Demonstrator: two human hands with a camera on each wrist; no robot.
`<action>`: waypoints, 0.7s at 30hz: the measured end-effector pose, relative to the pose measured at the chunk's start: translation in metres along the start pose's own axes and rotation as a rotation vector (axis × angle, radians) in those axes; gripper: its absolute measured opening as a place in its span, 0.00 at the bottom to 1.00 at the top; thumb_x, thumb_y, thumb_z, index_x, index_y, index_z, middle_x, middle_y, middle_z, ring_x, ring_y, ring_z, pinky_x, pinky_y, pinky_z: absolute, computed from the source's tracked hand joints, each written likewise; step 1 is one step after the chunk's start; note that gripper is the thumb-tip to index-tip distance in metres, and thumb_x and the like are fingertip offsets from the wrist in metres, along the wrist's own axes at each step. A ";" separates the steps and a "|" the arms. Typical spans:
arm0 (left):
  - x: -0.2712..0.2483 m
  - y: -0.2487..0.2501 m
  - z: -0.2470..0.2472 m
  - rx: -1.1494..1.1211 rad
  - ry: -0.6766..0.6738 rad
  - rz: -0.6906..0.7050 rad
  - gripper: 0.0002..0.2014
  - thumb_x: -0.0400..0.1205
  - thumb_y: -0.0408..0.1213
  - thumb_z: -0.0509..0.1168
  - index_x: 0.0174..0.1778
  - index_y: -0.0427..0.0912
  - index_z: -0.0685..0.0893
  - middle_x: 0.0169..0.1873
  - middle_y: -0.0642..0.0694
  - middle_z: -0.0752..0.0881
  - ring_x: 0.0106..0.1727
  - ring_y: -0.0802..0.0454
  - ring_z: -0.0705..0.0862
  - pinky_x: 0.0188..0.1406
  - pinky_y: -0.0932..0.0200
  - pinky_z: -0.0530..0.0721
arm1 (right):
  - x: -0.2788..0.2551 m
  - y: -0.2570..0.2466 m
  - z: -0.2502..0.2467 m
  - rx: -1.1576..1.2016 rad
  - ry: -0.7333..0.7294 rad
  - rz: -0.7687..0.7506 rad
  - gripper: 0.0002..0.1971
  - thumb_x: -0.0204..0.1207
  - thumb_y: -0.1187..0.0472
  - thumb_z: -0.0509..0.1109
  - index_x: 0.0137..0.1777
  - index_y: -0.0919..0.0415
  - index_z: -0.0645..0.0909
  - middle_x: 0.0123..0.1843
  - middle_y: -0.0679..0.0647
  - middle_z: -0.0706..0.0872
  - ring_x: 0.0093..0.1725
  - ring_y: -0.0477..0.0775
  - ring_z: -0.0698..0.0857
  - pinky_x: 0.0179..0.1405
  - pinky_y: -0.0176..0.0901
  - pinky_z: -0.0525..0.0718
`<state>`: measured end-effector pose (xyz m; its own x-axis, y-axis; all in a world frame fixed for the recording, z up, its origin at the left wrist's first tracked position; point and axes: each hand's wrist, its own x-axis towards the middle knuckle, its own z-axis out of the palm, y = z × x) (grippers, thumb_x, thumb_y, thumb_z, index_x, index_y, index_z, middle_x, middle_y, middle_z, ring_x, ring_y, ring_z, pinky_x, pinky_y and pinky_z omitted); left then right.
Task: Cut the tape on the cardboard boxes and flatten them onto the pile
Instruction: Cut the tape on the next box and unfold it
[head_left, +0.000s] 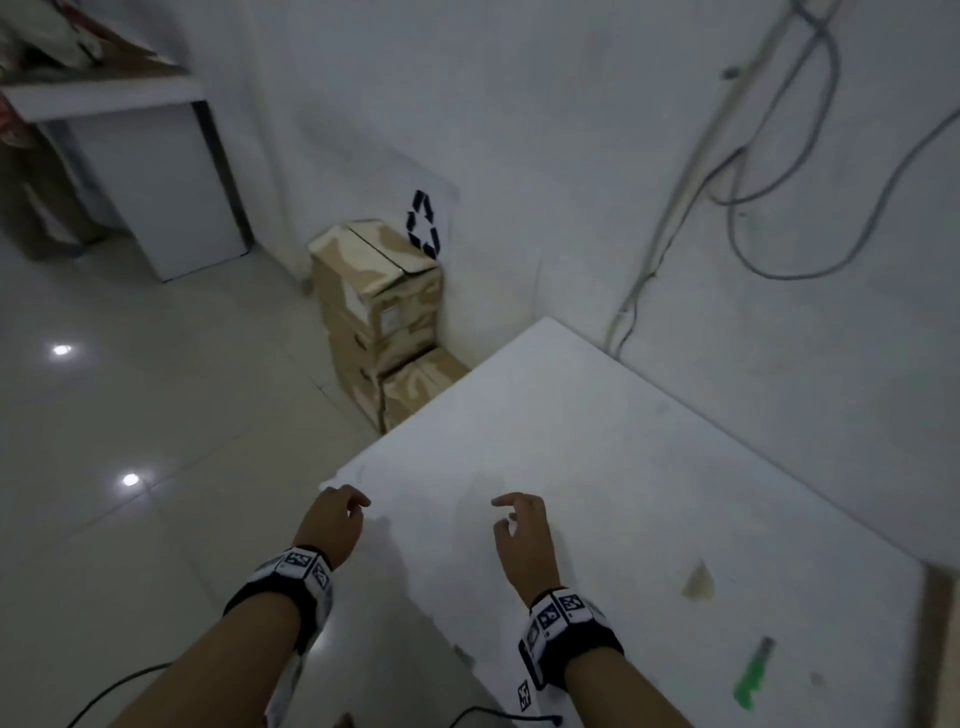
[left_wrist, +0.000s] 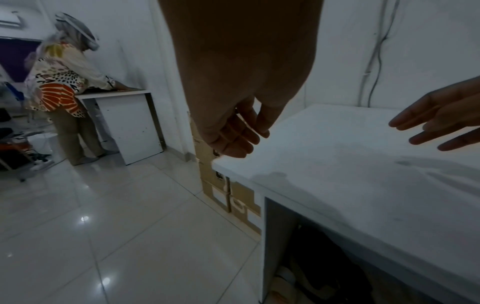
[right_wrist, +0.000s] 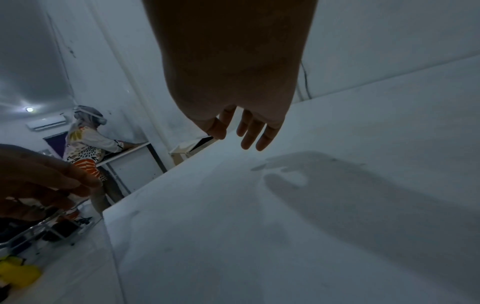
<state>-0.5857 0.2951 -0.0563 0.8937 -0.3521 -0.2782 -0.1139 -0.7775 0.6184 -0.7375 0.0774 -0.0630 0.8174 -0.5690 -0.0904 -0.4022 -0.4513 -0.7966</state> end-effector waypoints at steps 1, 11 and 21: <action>0.012 -0.012 -0.013 -0.002 0.005 -0.008 0.10 0.83 0.27 0.58 0.52 0.39 0.85 0.53 0.38 0.81 0.52 0.43 0.79 0.57 0.54 0.76 | 0.011 -0.012 0.017 0.008 -0.003 -0.001 0.12 0.80 0.71 0.64 0.58 0.56 0.81 0.60 0.50 0.74 0.46 0.35 0.78 0.52 0.32 0.76; 0.111 -0.061 -0.085 -0.040 -0.075 -0.005 0.10 0.84 0.28 0.58 0.53 0.37 0.85 0.55 0.35 0.81 0.55 0.40 0.80 0.54 0.54 0.75 | 0.093 -0.097 0.132 0.051 -0.022 0.069 0.12 0.79 0.70 0.63 0.58 0.58 0.81 0.60 0.53 0.75 0.47 0.43 0.77 0.56 0.37 0.77; 0.252 -0.079 -0.136 -0.026 -0.190 0.015 0.10 0.85 0.30 0.58 0.53 0.39 0.84 0.56 0.38 0.82 0.56 0.43 0.79 0.50 0.59 0.72 | 0.214 -0.136 0.205 0.072 -0.009 0.149 0.12 0.81 0.70 0.62 0.57 0.53 0.79 0.62 0.50 0.74 0.60 0.51 0.78 0.63 0.42 0.77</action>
<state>-0.2924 0.3387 -0.0760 0.7937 -0.4577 -0.4008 -0.1135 -0.7586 0.6416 -0.4231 0.1577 -0.0961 0.7548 -0.6194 -0.2157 -0.4886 -0.3117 -0.8149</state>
